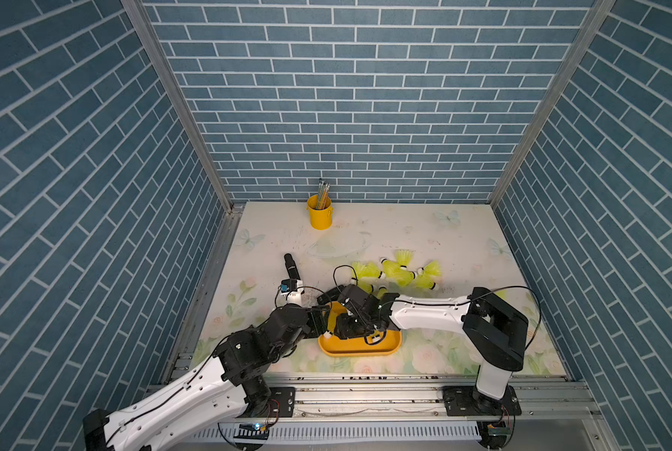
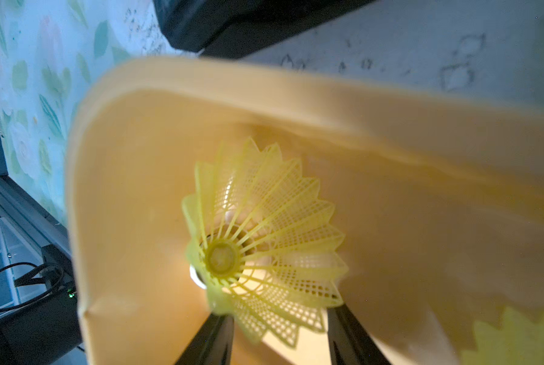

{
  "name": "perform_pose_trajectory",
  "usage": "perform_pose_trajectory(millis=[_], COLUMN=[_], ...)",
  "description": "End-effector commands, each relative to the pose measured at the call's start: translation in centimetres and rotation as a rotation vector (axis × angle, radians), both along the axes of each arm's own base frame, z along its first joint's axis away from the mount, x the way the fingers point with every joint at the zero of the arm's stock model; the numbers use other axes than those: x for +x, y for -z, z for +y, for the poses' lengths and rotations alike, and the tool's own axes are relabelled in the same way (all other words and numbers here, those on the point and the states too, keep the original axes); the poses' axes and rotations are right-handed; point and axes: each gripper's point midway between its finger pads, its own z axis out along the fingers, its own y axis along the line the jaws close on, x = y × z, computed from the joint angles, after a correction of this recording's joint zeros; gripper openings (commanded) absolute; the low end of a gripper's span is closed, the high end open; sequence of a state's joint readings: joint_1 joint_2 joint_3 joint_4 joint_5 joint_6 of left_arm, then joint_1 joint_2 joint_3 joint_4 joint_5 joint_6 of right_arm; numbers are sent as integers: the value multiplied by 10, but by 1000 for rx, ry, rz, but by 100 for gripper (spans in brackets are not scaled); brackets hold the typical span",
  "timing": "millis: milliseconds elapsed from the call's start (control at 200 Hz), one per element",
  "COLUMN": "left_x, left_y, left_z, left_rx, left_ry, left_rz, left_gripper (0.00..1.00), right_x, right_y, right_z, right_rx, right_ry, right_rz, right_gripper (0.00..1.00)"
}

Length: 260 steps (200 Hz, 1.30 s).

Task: Put the shuttlecocks into the storage box
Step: Place the shuttlecock in the storage box.

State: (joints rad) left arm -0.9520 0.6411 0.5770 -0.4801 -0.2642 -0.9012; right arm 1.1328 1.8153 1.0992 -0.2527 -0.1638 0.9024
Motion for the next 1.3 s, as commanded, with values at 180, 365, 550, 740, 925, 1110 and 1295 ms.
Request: perform_pose_trajectory(millis=[180, 365, 550, 740, 925, 1110, 1295], left_x=[2, 3, 3, 4, 4, 4, 4], left_y=[8, 8, 8, 8, 8, 9, 7], left_z=[-5, -6, -7, -9, -11, -13, -15], left_rx=[18, 16, 14, 15, 8, 2, -7], left_ry=[16, 18, 19, 21, 27, 30, 36], left_rz=[6, 6, 6, 7, 8, 8, 4], left_gripper=[68, 68, 68, 68, 68, 68, 69], right_x=[18, 18, 20, 17, 12, 9, 7], right_y=[-19, -20, -25, -31, -39, -45, -47], right_z=[3, 2, 5, 0, -8, -14, -18], right_rx=[-13, -10, -1, 2, 4, 13, 15], right_ry=[-52, -62, -79, -82, -77, -66, -56], right_rz=[-115, -129, -139, -139, -137, -131, -127], right_gripper=[51, 48, 48, 49, 51, 52, 52])
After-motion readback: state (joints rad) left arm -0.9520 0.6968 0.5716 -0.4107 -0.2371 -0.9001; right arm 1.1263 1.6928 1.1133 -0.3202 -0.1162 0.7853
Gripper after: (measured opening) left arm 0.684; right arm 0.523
